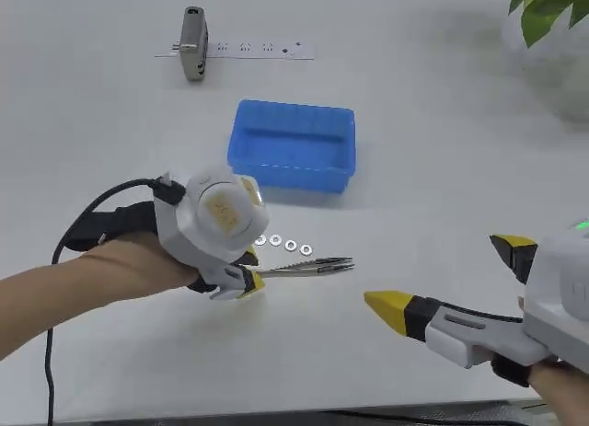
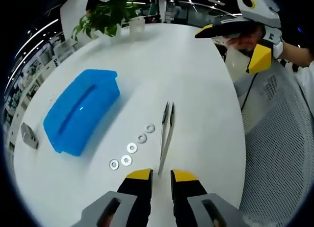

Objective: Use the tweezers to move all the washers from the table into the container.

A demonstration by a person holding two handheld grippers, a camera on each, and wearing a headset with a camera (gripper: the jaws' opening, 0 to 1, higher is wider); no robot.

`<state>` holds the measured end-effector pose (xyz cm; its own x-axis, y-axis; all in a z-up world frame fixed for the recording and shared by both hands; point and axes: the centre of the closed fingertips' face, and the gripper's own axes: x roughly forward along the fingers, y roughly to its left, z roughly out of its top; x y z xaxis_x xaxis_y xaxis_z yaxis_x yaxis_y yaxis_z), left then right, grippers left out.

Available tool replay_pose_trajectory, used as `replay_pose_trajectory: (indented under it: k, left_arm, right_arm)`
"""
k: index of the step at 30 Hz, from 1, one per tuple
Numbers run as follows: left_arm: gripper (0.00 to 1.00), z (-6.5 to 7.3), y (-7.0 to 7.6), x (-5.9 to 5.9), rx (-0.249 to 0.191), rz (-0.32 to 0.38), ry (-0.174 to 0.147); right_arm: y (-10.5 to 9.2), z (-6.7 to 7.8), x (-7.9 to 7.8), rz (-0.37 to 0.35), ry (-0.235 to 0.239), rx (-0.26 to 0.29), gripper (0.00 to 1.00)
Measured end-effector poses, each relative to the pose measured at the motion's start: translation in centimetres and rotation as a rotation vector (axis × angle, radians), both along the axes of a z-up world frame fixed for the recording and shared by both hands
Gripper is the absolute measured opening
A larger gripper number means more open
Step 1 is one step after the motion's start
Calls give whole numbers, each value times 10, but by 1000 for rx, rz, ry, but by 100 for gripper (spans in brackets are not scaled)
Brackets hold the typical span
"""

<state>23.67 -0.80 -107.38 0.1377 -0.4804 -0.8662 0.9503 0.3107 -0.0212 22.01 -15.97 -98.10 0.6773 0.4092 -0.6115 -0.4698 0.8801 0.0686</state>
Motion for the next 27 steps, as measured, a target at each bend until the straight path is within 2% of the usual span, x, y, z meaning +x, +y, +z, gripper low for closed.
replay_pose_trajectory:
  k: [6,7,8,10,18,20,23,27]
  left_arm:
    - [6,-7,-3,-1,24,-63,-22]
    - [3,-5,-5,1,12,-78,-44]
    - [0,-7,-5,0,21,-76,-36]
    - [0,-6,-6,1,26,-88,-60]
    - [0,0,-17,-9,8,-133,-56]
    - [0,5,-20,-13,8,-131,-58]
    - [0,19,-28,-19,-23,-136,-75]
    - [0,39,-34,-25,-70,-108,-95]
  right_arm:
    - [2,-1,0,9,3,-8,94]
    - [2,-1,-1,10,4,-8,94]
    - [2,-1,-1,11,3,-10,94]
    - [3,0,-1,12,3,-9,94]
    - [4,5,-2,14,-13,-10,93]
    - [5,7,-2,14,-19,-10,93]
    - [7,13,-2,18,-34,-4,93]
    - [9,19,-4,23,-55,-1,92]
